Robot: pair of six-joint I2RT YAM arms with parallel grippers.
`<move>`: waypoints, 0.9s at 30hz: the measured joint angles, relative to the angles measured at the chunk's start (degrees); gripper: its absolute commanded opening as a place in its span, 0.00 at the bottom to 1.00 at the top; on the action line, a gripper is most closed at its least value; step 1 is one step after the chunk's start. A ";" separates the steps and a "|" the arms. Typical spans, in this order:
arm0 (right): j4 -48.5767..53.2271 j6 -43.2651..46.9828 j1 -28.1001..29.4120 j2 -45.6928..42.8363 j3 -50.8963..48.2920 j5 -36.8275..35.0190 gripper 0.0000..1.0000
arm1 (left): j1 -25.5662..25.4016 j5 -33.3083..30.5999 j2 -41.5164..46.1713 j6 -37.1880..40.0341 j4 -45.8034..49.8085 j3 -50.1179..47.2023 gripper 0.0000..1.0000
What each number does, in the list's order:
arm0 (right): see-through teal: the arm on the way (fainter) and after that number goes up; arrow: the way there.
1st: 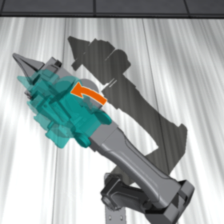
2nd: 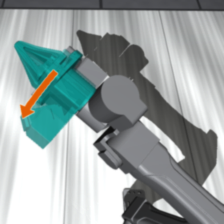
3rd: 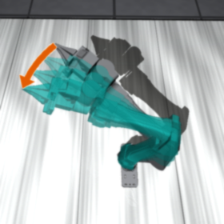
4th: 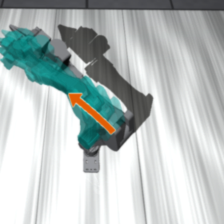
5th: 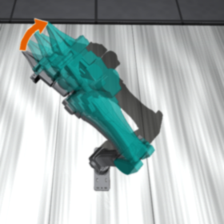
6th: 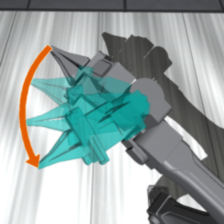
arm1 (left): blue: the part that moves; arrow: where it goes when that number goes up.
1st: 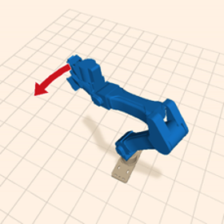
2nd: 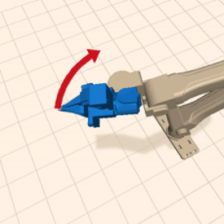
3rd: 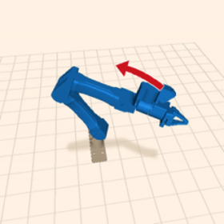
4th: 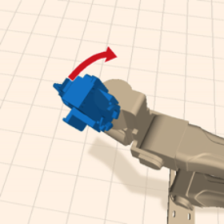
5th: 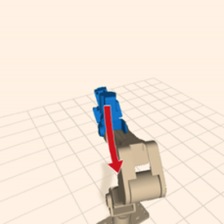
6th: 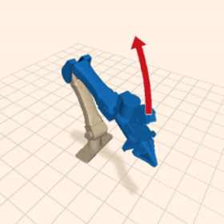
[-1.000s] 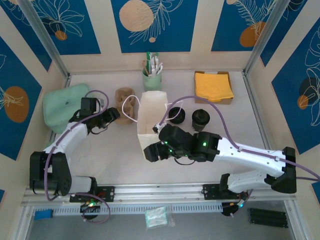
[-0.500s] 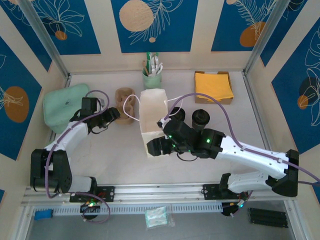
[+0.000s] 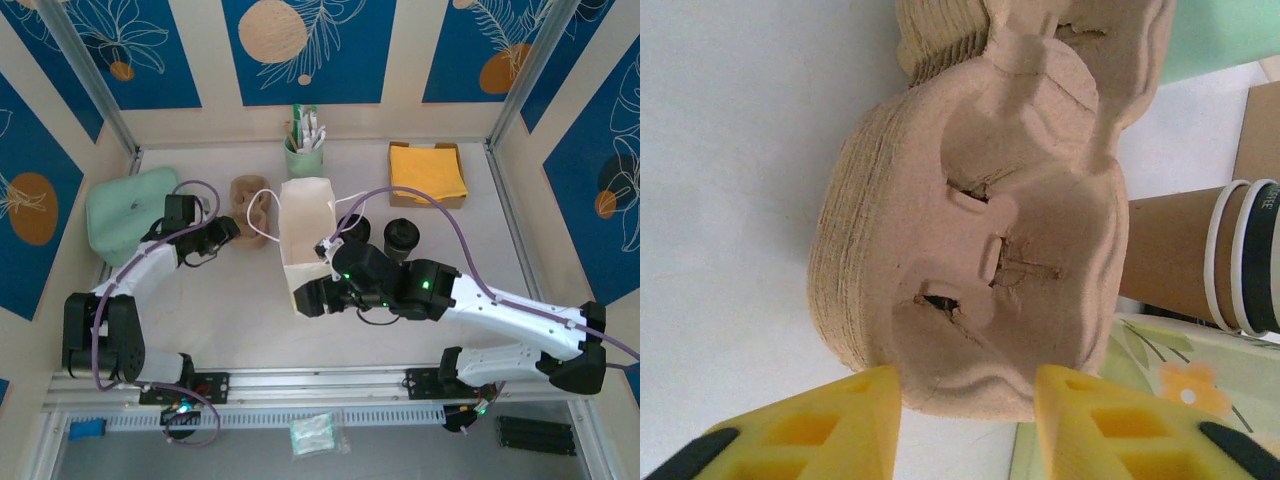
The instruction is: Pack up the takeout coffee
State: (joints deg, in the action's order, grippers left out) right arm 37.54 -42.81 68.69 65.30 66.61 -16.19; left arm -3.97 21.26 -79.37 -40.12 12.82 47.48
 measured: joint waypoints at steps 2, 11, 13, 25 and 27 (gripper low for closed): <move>0.00 0.04 0.31 0.00 0.79 0.00 0.74 | 0.00 0.11 0.00 0.09 0.02 0.00 0.31; 0.02 0.44 0.96 0.02 1.53 -0.02 0.73 | 0.00 0.44 0.00 0.11 0.02 0.04 0.26; 0.02 0.44 0.96 0.02 1.53 -0.02 0.73 | 0.00 0.42 0.00 0.63 0.28 0.37 0.30; 0.57 0.44 0.96 0.07 1.55 -0.04 0.73 | -0.94 -4.15 -3.30 10.40 9.16 14.21 0.48; 0.74 0.42 0.96 0.07 1.55 -0.04 0.74 | -1.64 -5.79 -4.79 12.26 10.62 16.06 0.50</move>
State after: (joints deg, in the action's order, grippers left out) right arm 38.28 -42.39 69.65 65.36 68.16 -16.23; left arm -5.61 15.46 -84.16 -27.86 23.44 63.55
